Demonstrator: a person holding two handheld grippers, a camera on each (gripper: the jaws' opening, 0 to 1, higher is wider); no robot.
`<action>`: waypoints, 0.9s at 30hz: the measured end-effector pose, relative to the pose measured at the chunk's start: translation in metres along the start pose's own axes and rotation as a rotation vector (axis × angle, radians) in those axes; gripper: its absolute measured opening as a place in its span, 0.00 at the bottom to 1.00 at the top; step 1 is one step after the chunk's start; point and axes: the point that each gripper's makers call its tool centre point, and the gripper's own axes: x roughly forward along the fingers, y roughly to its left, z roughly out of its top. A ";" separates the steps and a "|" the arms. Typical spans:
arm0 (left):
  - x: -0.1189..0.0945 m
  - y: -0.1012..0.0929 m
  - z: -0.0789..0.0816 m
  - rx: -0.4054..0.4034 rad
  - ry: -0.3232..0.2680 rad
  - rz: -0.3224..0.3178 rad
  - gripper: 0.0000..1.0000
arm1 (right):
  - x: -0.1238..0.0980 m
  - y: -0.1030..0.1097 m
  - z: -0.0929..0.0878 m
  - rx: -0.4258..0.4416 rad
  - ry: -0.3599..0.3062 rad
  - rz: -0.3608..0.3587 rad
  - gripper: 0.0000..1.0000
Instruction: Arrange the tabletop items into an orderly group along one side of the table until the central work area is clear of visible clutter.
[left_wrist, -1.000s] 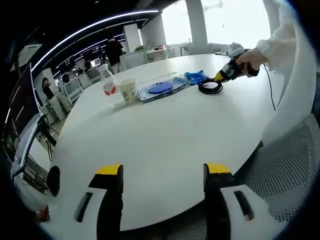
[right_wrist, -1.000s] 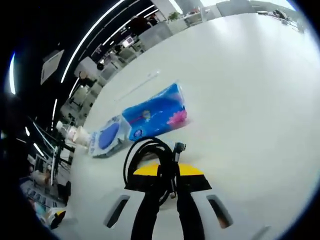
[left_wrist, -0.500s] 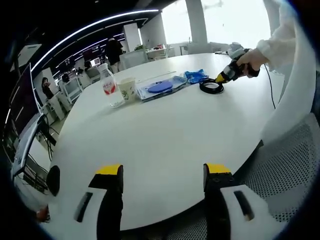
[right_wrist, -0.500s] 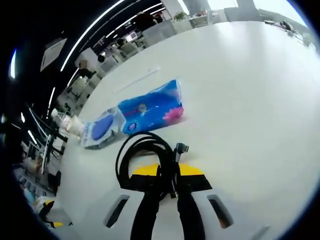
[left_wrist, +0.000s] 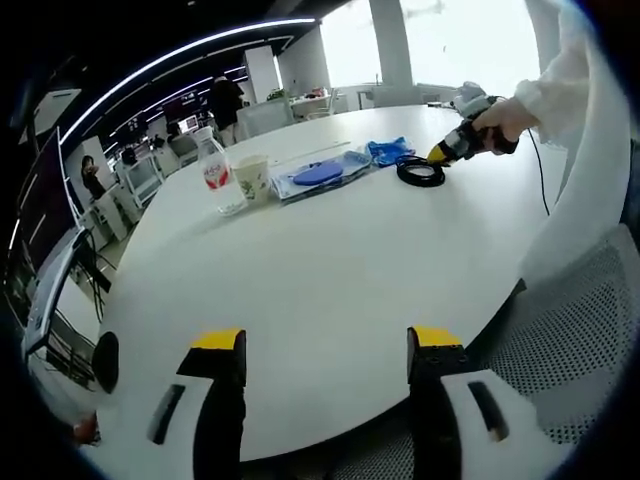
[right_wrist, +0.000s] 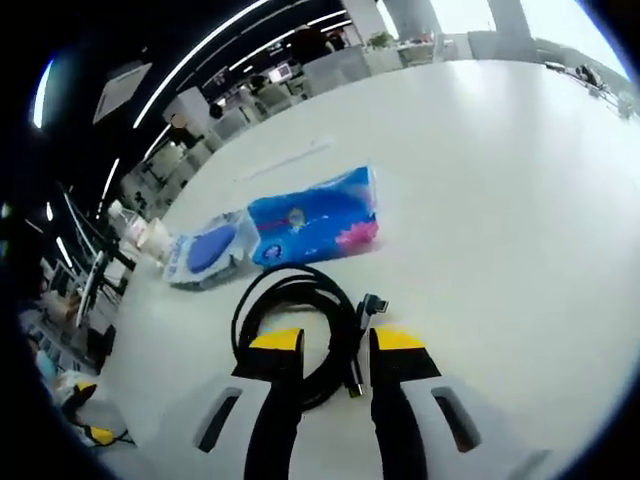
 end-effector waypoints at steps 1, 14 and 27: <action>0.000 0.000 0.000 -0.001 0.000 -0.001 0.66 | 0.000 0.002 0.000 -0.010 0.003 0.004 0.26; -0.001 0.004 0.003 -0.038 -0.018 0.007 0.69 | -0.009 0.008 0.005 -0.134 -0.059 0.020 0.57; 0.001 0.004 0.003 -0.104 -0.019 -0.023 0.79 | -0.021 0.010 0.009 -0.197 -0.112 0.099 0.82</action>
